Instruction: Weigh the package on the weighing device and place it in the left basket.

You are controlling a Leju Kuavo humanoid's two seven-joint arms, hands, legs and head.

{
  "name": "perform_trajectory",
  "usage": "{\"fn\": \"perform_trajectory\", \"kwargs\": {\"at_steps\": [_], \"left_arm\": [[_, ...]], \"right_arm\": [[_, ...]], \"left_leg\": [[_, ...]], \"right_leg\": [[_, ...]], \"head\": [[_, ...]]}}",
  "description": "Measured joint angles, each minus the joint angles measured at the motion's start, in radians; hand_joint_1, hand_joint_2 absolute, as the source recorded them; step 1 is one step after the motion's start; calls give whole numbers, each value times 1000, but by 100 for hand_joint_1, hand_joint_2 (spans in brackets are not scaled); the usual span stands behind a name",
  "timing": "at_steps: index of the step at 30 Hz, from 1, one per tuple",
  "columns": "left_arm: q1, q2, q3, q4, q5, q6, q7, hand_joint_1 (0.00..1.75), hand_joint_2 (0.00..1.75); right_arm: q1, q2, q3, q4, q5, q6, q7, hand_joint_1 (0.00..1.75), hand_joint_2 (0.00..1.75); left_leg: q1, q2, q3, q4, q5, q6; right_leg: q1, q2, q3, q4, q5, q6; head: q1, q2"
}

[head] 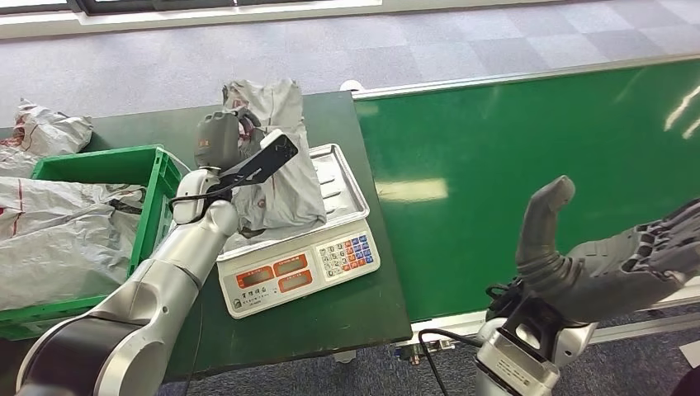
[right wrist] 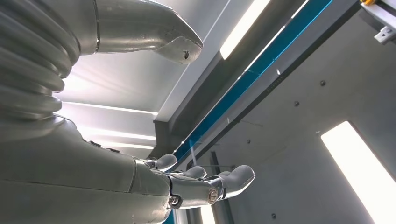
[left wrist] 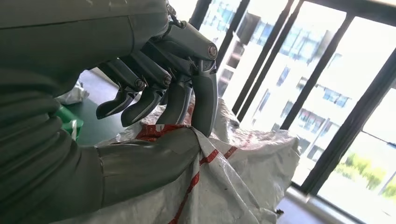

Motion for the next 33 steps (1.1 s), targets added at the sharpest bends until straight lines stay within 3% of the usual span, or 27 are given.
{"fn": "perform_trajectory", "kwargs": {"at_steps": [4,8,15,19,25,33], "left_arm": [[4,0,46,-70,35,91,-52,175,175],[33,0,111,-190,-9,110,-54,175,175],[99,10,341,-429,-285,113,69,175,175],[106,55,501,-438,-263,113,98,175,175],[136,132,678,-389,-253,113,97,175,175],[177,170,809,-307,-241,113,69,175,175]], "right_arm": [[1,0,-6,0,-8,0,0,0,175],[3,0,-14,0,-17,0,0,0,175],[7,0,-30,-2,-32,0,0,0,175],[13,0,-41,-15,-37,-1,0,0,175],[31,-2,-46,-39,-44,-2,0,0,175],[43,-3,-50,-51,-38,-2,0,0,175]], "left_leg": [[0,0,0,0,0,0],[0,1,0,0,0,0],[0,2,0,0,0,0],[1,5,1,-1,0,-1],[2,3,1,-1,1,-2],[2,2,0,0,0,-2]], "right_leg": [[0,0,0,0,0,0],[0,0,0,0,0,0],[0,2,-1,0,0,0],[1,4,-1,0,0,0],[2,3,-1,0,0,-1],[2,2,-1,0,0,-1]], "head": [[0,0],[0,0],[0,0],[0,0],[0,0],[0,0]]}}
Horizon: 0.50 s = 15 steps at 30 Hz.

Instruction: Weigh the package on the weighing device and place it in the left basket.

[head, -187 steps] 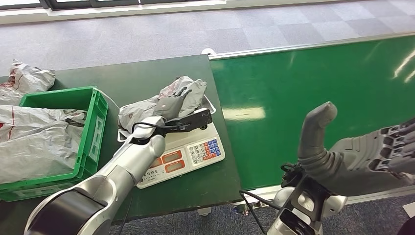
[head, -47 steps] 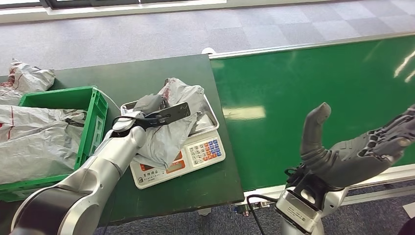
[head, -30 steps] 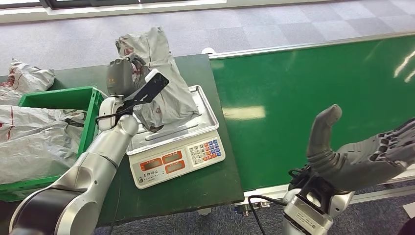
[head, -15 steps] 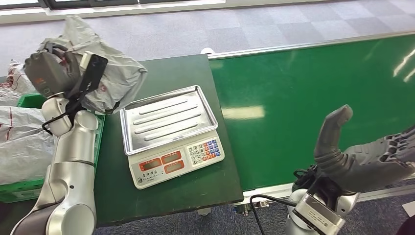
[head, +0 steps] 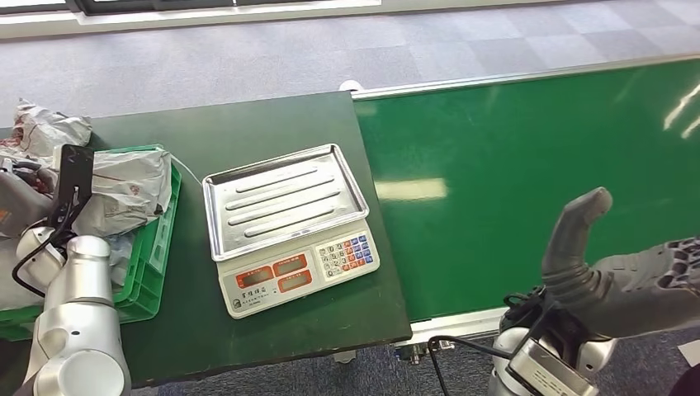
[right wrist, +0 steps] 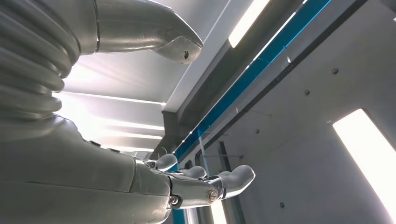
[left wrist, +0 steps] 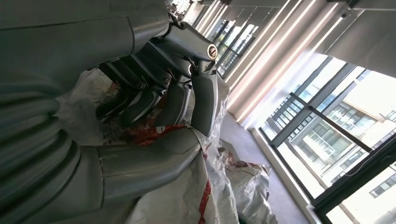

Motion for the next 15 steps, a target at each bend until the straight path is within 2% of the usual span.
{"fn": "perform_trajectory", "kwargs": {"at_steps": [1,4,5,8,11,15], "left_arm": [[1,2,7,5,0,0,-1,175,175],[2,5,22,18,0,0,0,44,175],[2,5,26,23,0,0,1,0,131],[2,5,39,37,16,0,-28,0,0],[2,0,54,49,62,0,-115,0,0],[-1,-51,106,-37,187,1,-373,0,0]], "right_arm": [[0,0,0,0,0,0,0,0,175],[1,0,-2,0,1,0,0,0,175],[1,0,-3,-1,2,0,0,0,175],[2,0,-5,-5,11,0,0,0,175],[2,0,-5,-8,20,0,-1,0,175],[1,0,-5,-8,24,0,-1,0,175]], "left_leg": [[0,0,0,0,0,0],[0,0,0,0,0,0],[0,0,0,0,0,0],[0,0,0,0,0,0],[0,0,0,0,0,0],[0,0,0,0,0,0]], "right_leg": [[0,0,0,0,0,0],[0,0,0,0,0,0],[0,0,0,0,0,0],[0,0,0,0,0,0],[0,0,0,0,0,0],[0,0,0,0,0,0]], "head": [[0,0],[0,0],[0,0],[0,0],[0,0],[0,0]]}}
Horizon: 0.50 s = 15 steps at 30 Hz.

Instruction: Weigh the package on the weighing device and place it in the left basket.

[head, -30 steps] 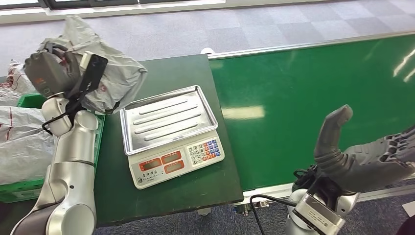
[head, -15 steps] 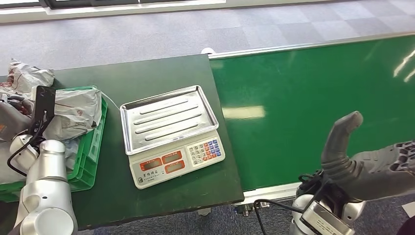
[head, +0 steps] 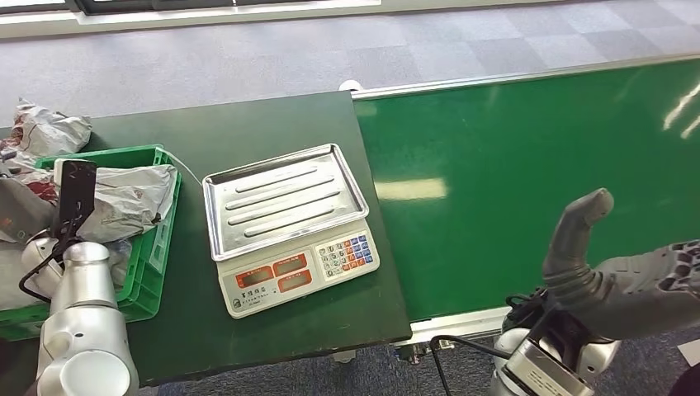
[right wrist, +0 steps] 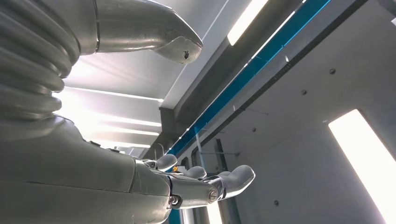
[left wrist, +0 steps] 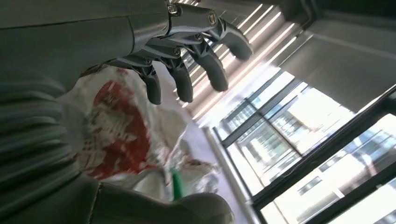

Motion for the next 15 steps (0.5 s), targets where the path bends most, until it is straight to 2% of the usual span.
{"fn": "perform_trajectory", "kwargs": {"at_steps": [2,4,7,8,10,14,15], "left_arm": [[10,-30,12,-81,134,0,-101,0,0],[57,-56,-40,-214,405,-3,-164,0,0],[160,-90,-248,-484,881,-30,-197,0,0],[189,-100,-332,-571,975,-42,-199,0,0],[237,-119,-471,-715,1017,-64,-201,0,0],[316,-142,-659,-935,994,-149,-199,0,175],[333,-143,-701,-974,1012,-191,-196,0,175]], "right_arm": [[-1,0,0,2,-1,0,0,0,175],[-1,0,0,7,-2,0,0,0,175],[-2,0,-1,15,-2,0,0,0,175],[-2,0,-2,18,-1,0,1,0,175],[-3,0,-2,22,2,0,1,0,175],[-3,0,-2,28,7,0,1,0,175],[-3,0,-1,28,5,0,1,0,175]], "left_leg": [[0,1,0,0,0,0],[0,3,1,0,-1,-1],[0,0,0,0,-2,-1],[0,-4,0,0,-2,0],[0,-10,-1,0,-2,1],[-1,-7,1,0,-4,1],[-1,-6,1,0,-4,1]], "right_leg": [[0,0,0,0,0,0],[0,1,-1,0,0,0],[1,-1,0,-1,-2,1],[1,-5,1,-1,-3,1],[0,-11,4,-1,-5,3],[-1,-8,4,-1,-5,3],[-1,-8,4,-1,-5,3]], "head": [[0,0],[0,0],[0,0],[0,0],[0,0],[0,0],[0,0]]}}
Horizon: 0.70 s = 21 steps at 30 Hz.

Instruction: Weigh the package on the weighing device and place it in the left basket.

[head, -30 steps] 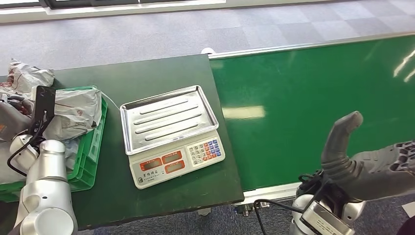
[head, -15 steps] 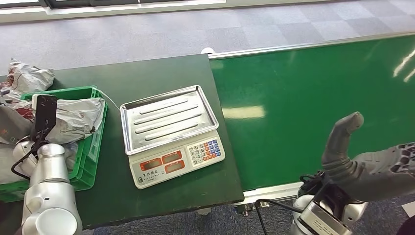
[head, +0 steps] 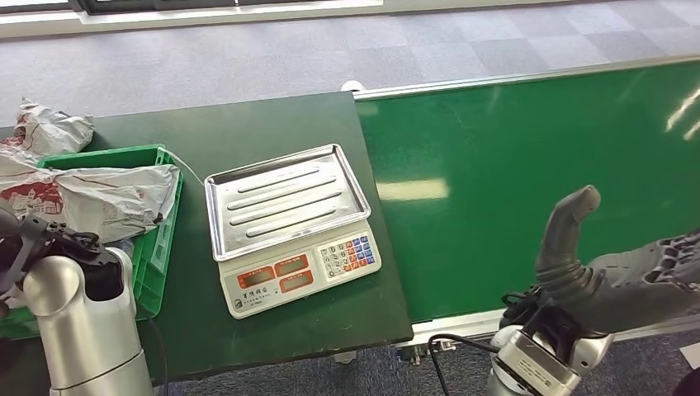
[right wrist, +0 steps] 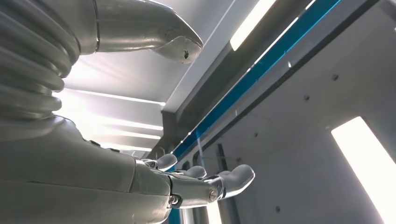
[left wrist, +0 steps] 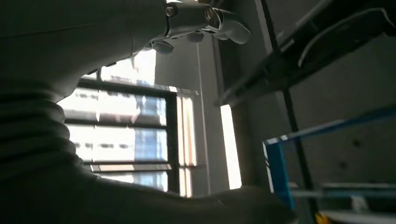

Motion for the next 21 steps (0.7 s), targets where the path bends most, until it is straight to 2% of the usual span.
{"fn": "perform_trajectory", "kwargs": {"at_steps": [3,6,7,10,14,19,21], "left_arm": [[43,-3,-118,-62,40,-188,42,0,175],[67,-5,-229,-40,46,-451,77,0,175],[75,-7,-262,-25,43,-499,70,0,175],[88,-12,-319,6,39,-526,56,0,175],[96,-14,-355,31,41,-543,57,0,175],[126,-31,-398,107,56,-732,39,0,175],[150,-41,-433,159,53,-766,18,0,175]], "right_arm": [[0,-1,12,9,-51,0,-1,0,175],[4,-5,61,48,-151,1,0,0,175],[5,-7,77,60,-167,2,0,0,175],[8,-10,108,83,-179,2,0,0,175],[8,-11,124,103,-182,2,-1,0,175],[31,-23,159,176,-246,6,1,0,175],[54,-33,187,198,-258,18,5,0,175]], "left_leg": [[0,0,0,0,0,0],[0,0,0,0,0,0],[0,1,0,0,0,0],[0,4,1,0,0,0],[0,3,1,0,0,0],[0,2,1,0,-1,0],[0,2,1,0,-1,1]], "right_leg": [[0,0,0,0,0,0],[0,0,0,0,0,0],[0,0,0,0,0,0],[0,2,-1,0,1,-1],[0,3,-1,0,1,-1],[0,2,0,0,-1,-1],[0,2,0,0,-1,0]], "head": [[0,0],[0,0],[0,0],[0,0],[0,0],[0,0],[0,0]]}}
